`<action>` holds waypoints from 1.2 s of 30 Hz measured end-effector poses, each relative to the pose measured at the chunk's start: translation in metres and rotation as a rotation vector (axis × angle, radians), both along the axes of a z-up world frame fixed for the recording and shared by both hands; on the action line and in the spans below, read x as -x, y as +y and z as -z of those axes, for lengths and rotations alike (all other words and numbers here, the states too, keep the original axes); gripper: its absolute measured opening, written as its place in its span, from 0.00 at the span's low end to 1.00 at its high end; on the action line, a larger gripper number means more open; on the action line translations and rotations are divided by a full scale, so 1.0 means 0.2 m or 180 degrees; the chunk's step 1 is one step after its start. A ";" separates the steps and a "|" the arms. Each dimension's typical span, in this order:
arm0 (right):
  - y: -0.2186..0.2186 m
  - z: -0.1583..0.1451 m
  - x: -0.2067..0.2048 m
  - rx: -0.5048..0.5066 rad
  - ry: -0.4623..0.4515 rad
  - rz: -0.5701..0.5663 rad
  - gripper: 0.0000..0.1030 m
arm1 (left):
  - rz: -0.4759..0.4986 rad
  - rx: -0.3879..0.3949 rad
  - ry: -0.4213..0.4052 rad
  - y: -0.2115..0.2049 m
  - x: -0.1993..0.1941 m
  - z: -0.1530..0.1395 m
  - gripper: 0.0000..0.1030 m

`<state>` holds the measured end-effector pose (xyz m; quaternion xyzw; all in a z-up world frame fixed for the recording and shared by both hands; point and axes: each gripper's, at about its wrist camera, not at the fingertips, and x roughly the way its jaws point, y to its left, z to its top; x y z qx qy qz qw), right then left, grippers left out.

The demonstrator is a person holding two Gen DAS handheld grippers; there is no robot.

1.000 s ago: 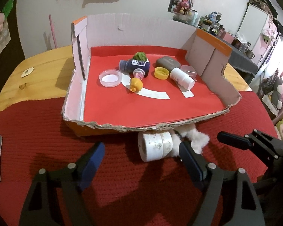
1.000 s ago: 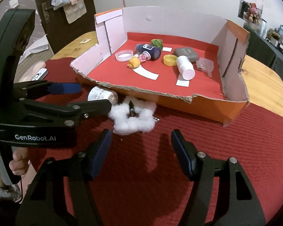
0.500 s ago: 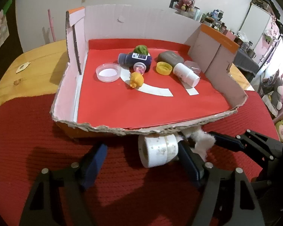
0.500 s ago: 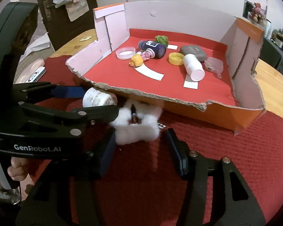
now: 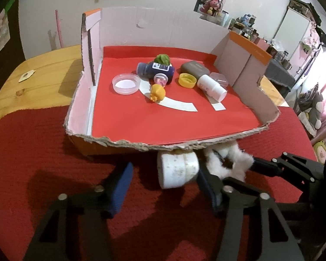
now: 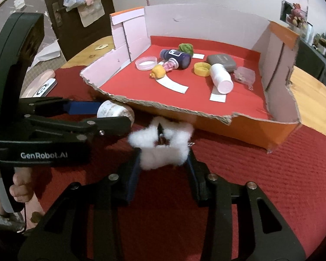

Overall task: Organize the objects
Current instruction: 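Grasp the white tape roll with the left gripper while the right grasps the cotton, then lift the tape roll and cotton and carry them over into the box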

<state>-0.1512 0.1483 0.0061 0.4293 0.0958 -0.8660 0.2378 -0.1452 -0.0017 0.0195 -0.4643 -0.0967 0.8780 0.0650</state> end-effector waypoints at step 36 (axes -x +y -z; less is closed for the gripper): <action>0.03 -0.19 -0.19 0.0187 0.0251 0.0027 0.36 | 0.0027 -0.0033 0.0325 0.04 -0.22 -0.17 0.31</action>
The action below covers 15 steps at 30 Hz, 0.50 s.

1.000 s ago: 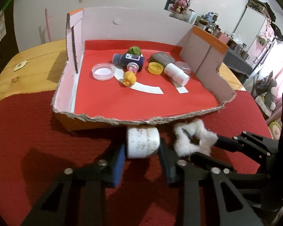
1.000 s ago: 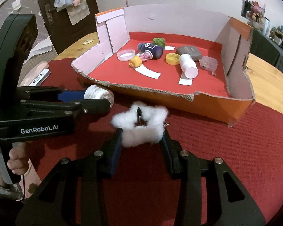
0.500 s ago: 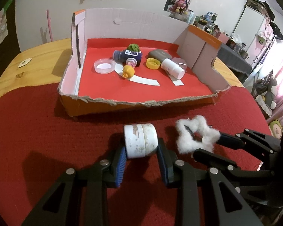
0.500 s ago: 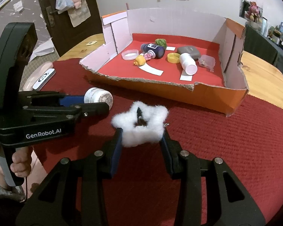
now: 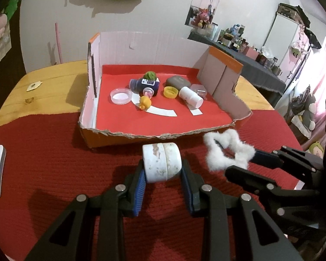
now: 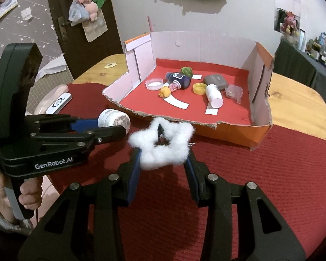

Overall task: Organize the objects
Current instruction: 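Lift the tape roll and cotton and carry them over into the box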

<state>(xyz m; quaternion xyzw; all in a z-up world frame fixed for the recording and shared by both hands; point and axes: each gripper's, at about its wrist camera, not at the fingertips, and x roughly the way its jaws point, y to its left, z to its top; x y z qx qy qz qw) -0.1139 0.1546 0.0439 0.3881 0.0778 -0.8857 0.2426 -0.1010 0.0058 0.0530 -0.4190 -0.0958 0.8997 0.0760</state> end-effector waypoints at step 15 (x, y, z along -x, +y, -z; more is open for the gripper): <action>0.01 -0.09 0.03 0.0110 0.0079 -0.0004 0.36 | 0.0008 -0.0026 0.0080 0.00 0.02 -0.07 0.31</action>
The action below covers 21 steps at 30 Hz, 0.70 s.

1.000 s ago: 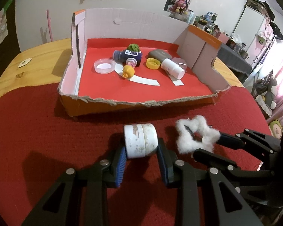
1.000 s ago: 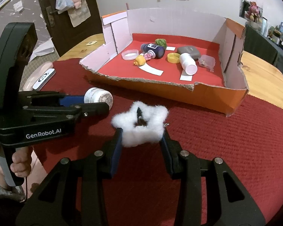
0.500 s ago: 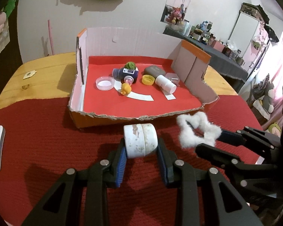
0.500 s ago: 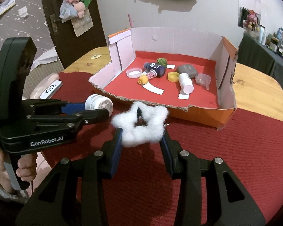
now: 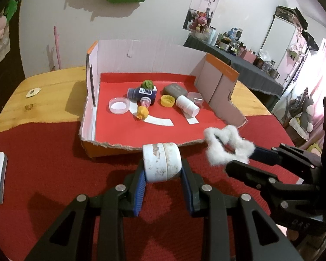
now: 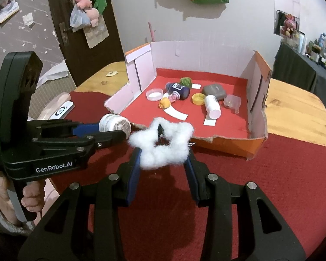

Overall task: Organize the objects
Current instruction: 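Lift the tape roll and cotton and carry them over into the box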

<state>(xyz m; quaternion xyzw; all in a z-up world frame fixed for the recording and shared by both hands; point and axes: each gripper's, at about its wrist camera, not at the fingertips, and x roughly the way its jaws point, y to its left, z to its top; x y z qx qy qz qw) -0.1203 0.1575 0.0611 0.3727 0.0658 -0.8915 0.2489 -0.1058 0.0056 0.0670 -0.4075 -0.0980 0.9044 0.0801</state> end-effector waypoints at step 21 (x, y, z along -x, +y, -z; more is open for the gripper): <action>0.01 -0.04 0.24 0.0017 -0.0120 0.0060 0.36 | 0.0024 -0.0010 -0.0076 -0.04 0.28 -0.04 0.31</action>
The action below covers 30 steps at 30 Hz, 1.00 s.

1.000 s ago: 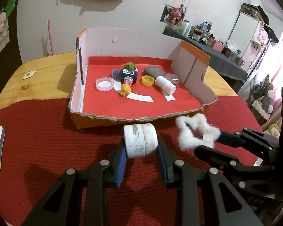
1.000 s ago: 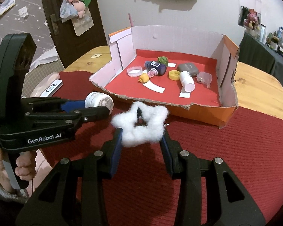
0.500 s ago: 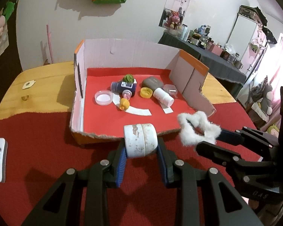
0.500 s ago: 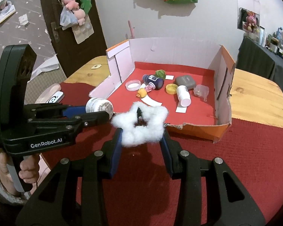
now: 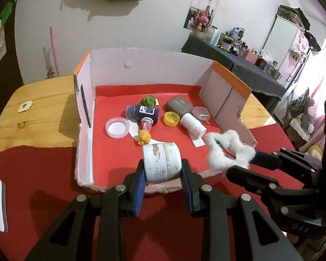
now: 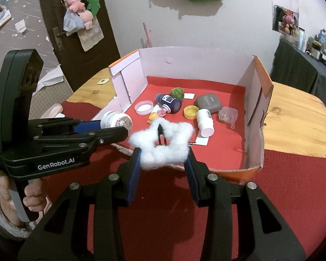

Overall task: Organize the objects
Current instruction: 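Lift the tape roll and cotton and carry them over into the box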

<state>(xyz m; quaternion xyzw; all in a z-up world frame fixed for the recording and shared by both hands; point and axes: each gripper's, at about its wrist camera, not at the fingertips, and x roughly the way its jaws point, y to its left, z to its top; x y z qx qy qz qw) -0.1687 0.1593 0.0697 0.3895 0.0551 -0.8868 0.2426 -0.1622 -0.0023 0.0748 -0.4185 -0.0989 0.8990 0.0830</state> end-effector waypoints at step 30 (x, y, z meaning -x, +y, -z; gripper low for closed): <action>-0.01 0.21 0.33 -0.0106 -0.0575 0.0049 0.36 | 0.0110 0.0004 -0.0469 -0.03 0.30 0.22 0.31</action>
